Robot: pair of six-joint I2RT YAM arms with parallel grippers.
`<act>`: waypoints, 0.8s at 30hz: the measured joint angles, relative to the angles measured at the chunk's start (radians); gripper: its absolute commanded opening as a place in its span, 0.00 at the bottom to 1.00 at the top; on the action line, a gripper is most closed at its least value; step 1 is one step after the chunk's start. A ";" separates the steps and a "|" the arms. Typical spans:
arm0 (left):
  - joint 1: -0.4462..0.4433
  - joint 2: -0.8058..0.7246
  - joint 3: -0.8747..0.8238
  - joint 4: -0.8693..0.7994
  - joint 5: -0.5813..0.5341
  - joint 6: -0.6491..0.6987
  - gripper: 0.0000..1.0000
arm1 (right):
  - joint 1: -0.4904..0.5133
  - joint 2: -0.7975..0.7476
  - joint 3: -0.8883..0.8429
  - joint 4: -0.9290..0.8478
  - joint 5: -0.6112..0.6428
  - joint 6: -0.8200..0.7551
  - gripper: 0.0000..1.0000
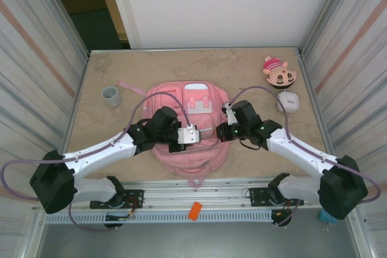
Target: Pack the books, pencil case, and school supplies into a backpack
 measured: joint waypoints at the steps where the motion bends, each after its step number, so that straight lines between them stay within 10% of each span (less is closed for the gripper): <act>1: 0.000 0.000 0.000 -0.003 -0.002 -0.002 0.31 | -0.002 0.006 0.000 0.007 -0.005 0.000 0.17; 3: -0.006 -0.009 0.000 -0.018 0.019 -0.027 0.48 | -0.017 0.008 0.003 0.005 0.026 -0.001 0.42; 6: -0.017 -0.061 -0.002 -0.031 0.010 -0.107 0.60 | -0.050 -0.009 0.029 -0.035 0.074 -0.003 0.53; 14: 0.025 -0.252 -0.004 -0.018 -0.251 -0.488 0.71 | -0.022 -0.124 0.147 0.010 0.045 0.015 0.46; 24: 0.162 -0.140 -0.250 0.051 -0.423 -0.874 0.69 | 0.080 0.200 0.019 0.228 0.039 0.122 0.44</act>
